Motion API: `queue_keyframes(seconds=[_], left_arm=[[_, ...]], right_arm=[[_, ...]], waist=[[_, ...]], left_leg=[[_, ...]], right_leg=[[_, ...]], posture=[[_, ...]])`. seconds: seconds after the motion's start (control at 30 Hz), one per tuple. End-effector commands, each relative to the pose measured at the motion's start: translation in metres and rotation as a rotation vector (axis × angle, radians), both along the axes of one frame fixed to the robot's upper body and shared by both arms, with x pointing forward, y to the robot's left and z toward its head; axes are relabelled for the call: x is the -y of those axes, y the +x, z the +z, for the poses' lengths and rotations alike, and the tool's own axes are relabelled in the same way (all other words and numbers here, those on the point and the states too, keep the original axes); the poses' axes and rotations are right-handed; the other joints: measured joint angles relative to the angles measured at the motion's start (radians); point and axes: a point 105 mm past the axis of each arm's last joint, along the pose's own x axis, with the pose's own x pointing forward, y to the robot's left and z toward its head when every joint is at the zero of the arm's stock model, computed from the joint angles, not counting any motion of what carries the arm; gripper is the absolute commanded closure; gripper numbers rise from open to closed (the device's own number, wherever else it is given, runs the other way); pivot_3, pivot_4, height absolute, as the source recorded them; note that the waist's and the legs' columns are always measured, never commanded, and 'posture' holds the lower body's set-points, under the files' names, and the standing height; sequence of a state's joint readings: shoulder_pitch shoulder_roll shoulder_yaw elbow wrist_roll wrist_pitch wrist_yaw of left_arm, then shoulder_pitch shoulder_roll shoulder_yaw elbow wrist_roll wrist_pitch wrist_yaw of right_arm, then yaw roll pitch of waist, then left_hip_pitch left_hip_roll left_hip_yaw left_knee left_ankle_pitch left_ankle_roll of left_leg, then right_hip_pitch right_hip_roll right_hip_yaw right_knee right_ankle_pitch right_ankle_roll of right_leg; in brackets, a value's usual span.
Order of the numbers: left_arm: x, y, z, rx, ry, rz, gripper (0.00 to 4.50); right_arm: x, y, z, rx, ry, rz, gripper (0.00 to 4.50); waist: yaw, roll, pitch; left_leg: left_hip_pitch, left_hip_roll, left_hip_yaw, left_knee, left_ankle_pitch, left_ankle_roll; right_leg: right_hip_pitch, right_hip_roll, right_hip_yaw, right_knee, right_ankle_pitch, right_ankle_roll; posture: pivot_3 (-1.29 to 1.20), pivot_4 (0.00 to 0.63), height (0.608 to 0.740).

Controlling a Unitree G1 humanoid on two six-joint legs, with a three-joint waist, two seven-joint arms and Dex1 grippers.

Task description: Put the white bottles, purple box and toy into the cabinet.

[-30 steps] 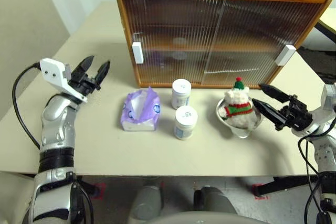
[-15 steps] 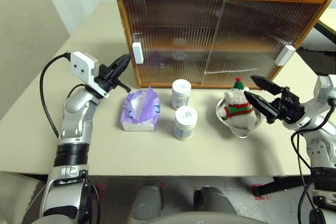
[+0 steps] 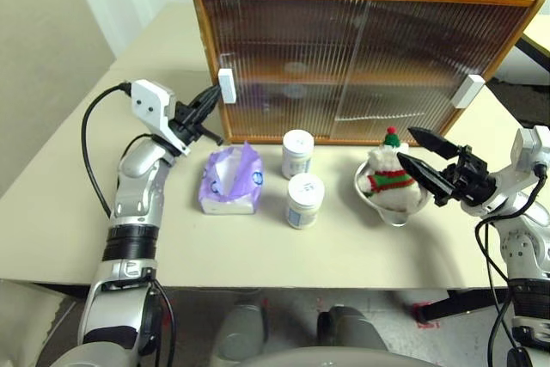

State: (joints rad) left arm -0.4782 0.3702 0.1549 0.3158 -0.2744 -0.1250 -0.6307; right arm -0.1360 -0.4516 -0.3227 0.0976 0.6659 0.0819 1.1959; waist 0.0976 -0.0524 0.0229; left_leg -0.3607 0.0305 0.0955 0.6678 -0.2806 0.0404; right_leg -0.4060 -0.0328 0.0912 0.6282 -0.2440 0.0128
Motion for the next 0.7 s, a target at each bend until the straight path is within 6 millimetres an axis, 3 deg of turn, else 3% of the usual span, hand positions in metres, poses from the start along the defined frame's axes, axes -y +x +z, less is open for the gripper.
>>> queue_keyframes(seconds=[0.03,0.37,0.7], left_arm=[[0.006,0.007,-0.002,-0.014,0.009,-0.003,4.48],[0.018,0.008,-0.003,-0.011,0.015,-0.038,4.48],[0.008,0.004,0.001,0.010,-0.002,0.002,4.48]], right_arm=[[0.000,0.000,0.004,0.027,-0.012,-0.004,0.00],[0.001,0.001,0.006,0.038,-0.015,-0.010,0.00],[0.001,0.003,0.005,0.040,-0.014,-0.011,0.00]], waist=[[0.000,0.000,0.000],[0.003,0.000,0.000],[0.000,0.000,0.000]], left_leg=[[0.000,0.000,0.000,0.000,0.000,0.000],[0.000,0.000,0.000,0.003,0.000,0.000],[-0.002,0.000,-0.001,0.011,-0.001,-0.001]], right_leg=[[0.000,0.000,0.000,0.000,0.000,0.000],[0.001,0.000,0.000,0.001,0.001,0.001],[0.000,0.000,0.000,0.007,0.001,0.002]], posture=[[0.13,0.000,0.740],[0.12,0.000,0.740],[0.13,0.000,0.740]])
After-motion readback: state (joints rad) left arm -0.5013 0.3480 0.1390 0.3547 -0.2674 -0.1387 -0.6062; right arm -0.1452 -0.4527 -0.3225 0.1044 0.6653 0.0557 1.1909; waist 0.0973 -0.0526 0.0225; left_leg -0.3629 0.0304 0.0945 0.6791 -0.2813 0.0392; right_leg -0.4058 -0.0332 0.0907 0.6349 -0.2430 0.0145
